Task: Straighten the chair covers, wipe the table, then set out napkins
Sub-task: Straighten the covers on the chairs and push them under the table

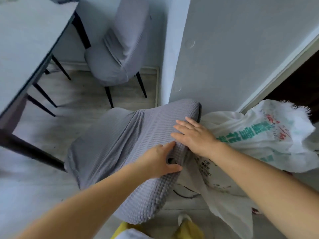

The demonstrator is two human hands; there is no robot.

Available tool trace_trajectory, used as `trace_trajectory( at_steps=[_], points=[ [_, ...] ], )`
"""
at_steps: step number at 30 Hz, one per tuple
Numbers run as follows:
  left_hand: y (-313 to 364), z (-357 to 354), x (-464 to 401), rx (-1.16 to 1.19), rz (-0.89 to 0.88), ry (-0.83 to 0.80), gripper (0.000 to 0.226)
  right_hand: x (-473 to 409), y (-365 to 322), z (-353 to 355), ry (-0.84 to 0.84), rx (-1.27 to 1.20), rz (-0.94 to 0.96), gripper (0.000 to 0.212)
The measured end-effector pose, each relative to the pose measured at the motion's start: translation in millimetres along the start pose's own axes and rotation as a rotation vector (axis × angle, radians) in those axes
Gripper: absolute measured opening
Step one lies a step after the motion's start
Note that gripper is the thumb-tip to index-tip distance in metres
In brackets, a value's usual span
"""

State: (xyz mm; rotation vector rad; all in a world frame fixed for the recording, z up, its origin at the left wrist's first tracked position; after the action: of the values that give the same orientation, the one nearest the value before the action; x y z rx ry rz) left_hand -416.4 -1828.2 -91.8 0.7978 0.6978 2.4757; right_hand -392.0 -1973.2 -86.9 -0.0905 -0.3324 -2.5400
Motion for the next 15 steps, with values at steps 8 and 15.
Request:
trace_trajectory(
  at_steps=[8,15],
  points=[
    [38,-49,19,-0.279,0.391,0.331,0.090,-8,7,-2,0.186,0.050,0.254,0.022],
    [39,-47,24,-0.455,0.500,0.421,0.093,-14,14,1,0.256,-0.018,0.312,0.022]
  ],
)
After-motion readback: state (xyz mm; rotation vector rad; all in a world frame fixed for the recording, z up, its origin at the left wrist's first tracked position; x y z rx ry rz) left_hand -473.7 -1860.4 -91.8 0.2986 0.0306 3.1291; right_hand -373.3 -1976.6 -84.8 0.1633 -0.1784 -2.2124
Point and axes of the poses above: each hand's wrist, its own x-axis away from the middle knuckle, its own z-axis out of the back of the hand, y = z × x, the point moved 3 cm from there along -x, towards the middle knuckle, and after that the axes turned 2 degrees about y, right-handed, at the moved point
